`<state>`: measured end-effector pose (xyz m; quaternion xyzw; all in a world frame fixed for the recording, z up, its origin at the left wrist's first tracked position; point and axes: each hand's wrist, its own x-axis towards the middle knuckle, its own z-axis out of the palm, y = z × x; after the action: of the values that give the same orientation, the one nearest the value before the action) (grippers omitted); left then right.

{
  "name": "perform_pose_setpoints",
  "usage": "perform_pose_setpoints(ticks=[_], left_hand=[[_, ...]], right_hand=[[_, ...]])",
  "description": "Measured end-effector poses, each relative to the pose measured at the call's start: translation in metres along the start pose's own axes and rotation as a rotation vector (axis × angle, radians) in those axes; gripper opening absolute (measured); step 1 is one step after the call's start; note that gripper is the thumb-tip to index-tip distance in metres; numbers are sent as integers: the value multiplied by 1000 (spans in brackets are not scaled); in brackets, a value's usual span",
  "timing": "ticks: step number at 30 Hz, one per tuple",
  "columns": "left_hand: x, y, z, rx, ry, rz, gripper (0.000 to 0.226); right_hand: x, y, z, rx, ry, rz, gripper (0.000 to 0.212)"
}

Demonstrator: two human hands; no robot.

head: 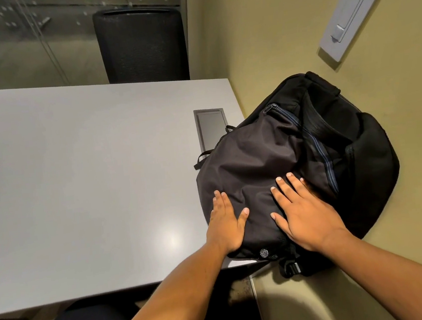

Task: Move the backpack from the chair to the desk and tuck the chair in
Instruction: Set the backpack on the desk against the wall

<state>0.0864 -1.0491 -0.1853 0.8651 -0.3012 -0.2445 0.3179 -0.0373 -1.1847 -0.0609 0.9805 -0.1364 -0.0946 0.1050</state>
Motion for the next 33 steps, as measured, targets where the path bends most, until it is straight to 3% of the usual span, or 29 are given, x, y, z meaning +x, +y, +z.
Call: perform_pose_setpoints(ticks=[18, 33], left_hand=[[9, -7, -4, -39, 32, 19, 91], [-58, -15, -38, 300, 56, 138, 86]], right_hand=[[6, -2, 2, -28, -2, 19, 66], [-50, -26, -12, 41, 86, 65, 73]])
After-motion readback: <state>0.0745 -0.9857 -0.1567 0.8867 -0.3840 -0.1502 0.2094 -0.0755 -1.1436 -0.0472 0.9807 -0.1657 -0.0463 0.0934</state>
